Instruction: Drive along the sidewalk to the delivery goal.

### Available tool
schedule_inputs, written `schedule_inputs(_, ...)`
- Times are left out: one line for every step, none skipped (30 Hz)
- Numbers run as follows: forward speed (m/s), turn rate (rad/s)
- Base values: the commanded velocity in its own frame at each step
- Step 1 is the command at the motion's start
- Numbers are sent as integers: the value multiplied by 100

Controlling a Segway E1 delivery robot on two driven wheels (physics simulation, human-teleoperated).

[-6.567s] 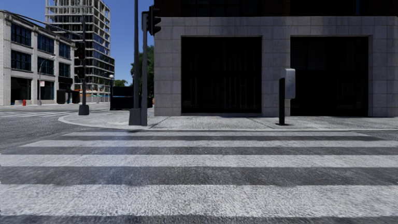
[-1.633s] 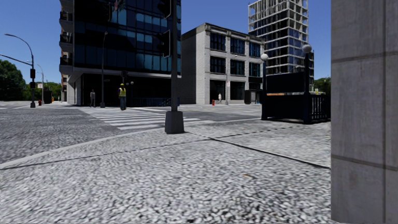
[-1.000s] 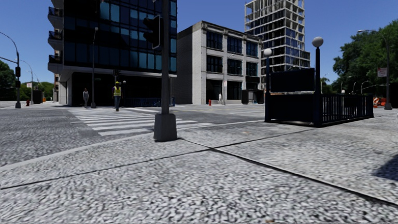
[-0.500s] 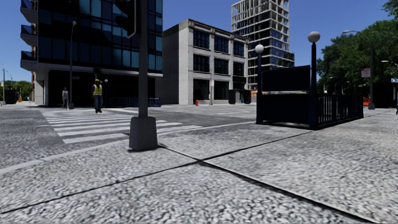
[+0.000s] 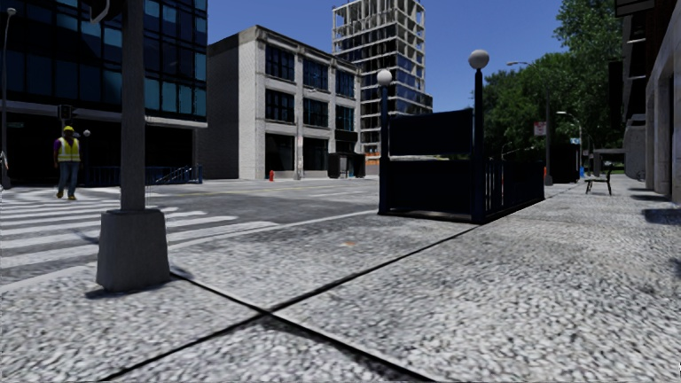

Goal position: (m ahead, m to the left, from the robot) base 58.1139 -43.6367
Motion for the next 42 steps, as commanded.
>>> schedule_inputs(130, -60)
schedule_inputs(130, -60)
schedule_inputs(130, -60)
schedule_inputs(130, -60)
schedule_inputs(130, -60)
schedule_inputs(130, -60)
schedule_inputs(130, -60)
schedule_inputs(130, -60)
schedule_inputs(130, -60)
schedule_inputs(130, -60)
schedule_inputs(130, -60)
schedule_inputs(130, -60)
schedule_inputs(130, -60)
schedule_inputs(130, -60)
schedule_inputs(130, -60)
schedule_inputs(130, -60)
schedule_inputs(130, -60)
schedule_inputs(130, -60)
schedule_inputs(130, -60)
schedule_inputs(130, -60)
schedule_inputs(130, -60)
schedule_inputs(130, -60)
schedule_inputs(130, -60)
schedule_inputs(130, -60)
schedule_inputs(200, -60)
schedule_inputs(200, -60)
schedule_inputs(200, -60)
schedule_inputs(200, -59)
schedule_inputs(200, -59)
schedule_inputs(200, -59)
schedule_inputs(200, -58)
schedule_inputs(200, -58)
schedule_inputs(200, -57)
schedule_inputs(200, -56)
schedule_inputs(200, -56)
schedule_inputs(200, -56)
schedule_inputs(200, -55)
schedule_inputs(200, -53)
schedule_inputs(200, -53)
schedule_inputs(200, -52)
schedule_inputs(200, -50)
schedule_inputs(200, -41)
